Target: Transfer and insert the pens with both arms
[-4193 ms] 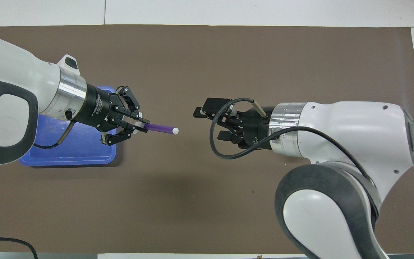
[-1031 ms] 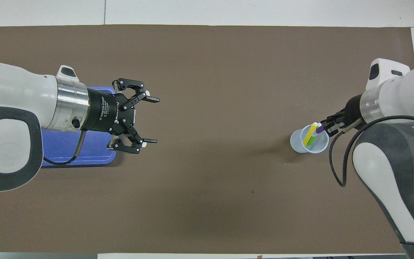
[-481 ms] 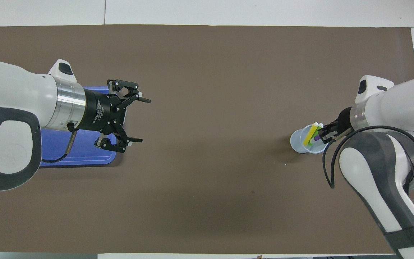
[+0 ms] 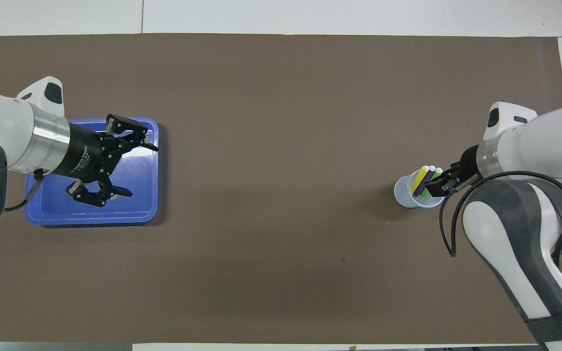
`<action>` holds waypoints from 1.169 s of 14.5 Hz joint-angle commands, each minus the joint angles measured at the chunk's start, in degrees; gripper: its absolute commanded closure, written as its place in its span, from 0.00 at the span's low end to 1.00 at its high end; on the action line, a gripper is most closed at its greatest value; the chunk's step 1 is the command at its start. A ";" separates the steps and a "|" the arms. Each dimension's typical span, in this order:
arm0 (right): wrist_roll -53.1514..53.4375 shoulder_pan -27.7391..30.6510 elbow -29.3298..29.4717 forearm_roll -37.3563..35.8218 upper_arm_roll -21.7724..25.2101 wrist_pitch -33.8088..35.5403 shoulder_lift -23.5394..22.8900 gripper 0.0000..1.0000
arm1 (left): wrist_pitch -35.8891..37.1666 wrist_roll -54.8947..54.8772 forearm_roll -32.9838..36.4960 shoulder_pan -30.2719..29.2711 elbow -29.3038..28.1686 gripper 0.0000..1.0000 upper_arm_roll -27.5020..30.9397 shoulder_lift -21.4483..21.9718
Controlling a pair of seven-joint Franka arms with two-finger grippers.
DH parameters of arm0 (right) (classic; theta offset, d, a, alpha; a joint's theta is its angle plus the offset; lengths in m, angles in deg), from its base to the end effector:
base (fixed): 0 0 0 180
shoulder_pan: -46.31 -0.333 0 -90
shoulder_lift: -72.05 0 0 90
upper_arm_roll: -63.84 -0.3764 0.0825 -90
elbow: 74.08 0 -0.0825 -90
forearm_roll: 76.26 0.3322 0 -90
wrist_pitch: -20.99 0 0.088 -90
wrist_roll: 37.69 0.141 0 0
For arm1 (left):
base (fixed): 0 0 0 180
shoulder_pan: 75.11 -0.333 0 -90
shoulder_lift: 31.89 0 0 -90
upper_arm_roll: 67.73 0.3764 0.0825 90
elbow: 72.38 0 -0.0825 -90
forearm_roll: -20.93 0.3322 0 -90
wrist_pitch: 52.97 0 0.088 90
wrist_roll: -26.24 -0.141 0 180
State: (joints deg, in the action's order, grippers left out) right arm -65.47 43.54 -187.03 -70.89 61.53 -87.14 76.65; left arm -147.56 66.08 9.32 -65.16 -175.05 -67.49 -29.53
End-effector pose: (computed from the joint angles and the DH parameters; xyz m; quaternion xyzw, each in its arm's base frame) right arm 0.4781 0.0532 0.5476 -0.9623 -0.2684 -0.0066 0.0424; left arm 0.4711 -0.1078 0.5878 0.9561 0.2709 -0.0871 0.0703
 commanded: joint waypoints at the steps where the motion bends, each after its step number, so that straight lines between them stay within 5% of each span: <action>1: 1.93 1.36 8.33 -1.24 -0.24 8.08 -0.81 0.00 | 6.16 -14.03 6.59 -0.28 5.43 0.00 -0.06 -0.16; 4: 6.24 3.47 18.89 -3.34 -0.24 18.72 -2.74 0.00 | 11.26 -26.79 10.55 -0.28 10.62 0.00 0.12 -0.24; 7: 7.74 3.65 22.32 -6.41 -0.16 23.12 -2.40 0.00 | 15.83 -38.31 11.71 -1.06 13.62 0.00 -0.15 -0.16; 10: 13.95 4.26 28.04 -8.18 -0.07 31.48 -2.31 0.00 | 13.75 -44.14 11.53 -2.48 11.62 0.00 -0.85 0.37; 17: 19.70 4.79 23.48 -8.27 1.24 29.03 -0.37 0.00 | 10.48 -36.24 11.09 -2.21 11.16 0.00 -0.06 0.02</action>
State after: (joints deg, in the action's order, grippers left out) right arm -46.81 47.89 -162.09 -78.98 62.17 -56.94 75.47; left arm -136.83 28.36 19.89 -67.21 -164.61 -67.39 -29.63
